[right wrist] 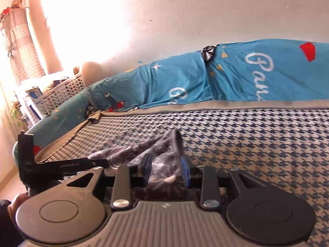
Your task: Fold clothes
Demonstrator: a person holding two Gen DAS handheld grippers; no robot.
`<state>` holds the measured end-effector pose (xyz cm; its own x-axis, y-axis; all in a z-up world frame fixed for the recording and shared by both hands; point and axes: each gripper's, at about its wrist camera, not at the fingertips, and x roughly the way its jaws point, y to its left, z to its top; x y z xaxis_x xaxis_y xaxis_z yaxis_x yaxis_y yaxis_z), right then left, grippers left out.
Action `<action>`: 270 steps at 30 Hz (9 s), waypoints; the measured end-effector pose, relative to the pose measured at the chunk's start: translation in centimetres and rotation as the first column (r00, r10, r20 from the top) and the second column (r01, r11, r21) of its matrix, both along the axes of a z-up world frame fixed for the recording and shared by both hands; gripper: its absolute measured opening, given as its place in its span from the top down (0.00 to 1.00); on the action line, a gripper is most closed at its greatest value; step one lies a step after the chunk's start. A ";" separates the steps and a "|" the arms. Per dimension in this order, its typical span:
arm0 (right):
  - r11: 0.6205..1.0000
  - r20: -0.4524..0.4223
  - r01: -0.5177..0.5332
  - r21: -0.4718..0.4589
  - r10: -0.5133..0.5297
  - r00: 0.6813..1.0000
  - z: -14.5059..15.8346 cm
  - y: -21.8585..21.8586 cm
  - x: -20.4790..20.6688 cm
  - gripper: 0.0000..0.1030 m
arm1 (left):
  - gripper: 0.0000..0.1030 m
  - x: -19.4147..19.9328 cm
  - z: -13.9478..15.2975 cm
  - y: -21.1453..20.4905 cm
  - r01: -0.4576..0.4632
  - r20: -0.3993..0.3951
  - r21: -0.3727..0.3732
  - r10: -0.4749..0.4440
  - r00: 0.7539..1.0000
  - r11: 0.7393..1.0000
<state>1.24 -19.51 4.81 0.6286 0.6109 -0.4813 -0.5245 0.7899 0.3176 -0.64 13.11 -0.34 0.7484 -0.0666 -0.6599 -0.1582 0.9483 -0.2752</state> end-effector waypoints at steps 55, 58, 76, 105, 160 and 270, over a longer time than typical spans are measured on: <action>0.990 -0.086 0.042 -0.137 -0.054 0.995 -7.6 6.1 7.2 0.66 | 0.00 4.4 -1.4 3.1 -0.149 -0.020 0.071 0.151 0.988 0.986; 0.989 -0.087 0.046 -0.138 -0.058 0.994 -7.6 6.1 7.2 0.65 | 0.00 2.4 0.7 3.1 -0.143 0.021 0.058 0.142 0.990 0.988; 0.989 -0.099 0.056 -0.140 -0.071 0.993 -7.5 6.3 7.3 0.64 | 0.00 -7.2 3.3 -5.0 0.213 0.114 0.223 -0.242 0.963 0.951; 0.986 -0.061 0.041 -0.161 -0.052 0.997 -7.2 6.7 6.1 0.64 | 0.00 -7.7 -3.1 -5.3 0.205 0.013 0.355 -0.224 0.974 0.912; 0.924 -0.014 -0.263 -0.278 0.269 0.963 -5.4 9.4 -8.9 0.62 | 0.00 1.2 -3.1 4.4 -0.161 -0.080 0.026 0.162 0.984 0.987; 0.986 -0.343 0.154 0.059 -0.125 0.931 -6.9 -2.5 1.3 0.45 | 0.00 -0.8 -0.5 6.3 0.123 -0.170 -0.267 -0.173 0.970 0.956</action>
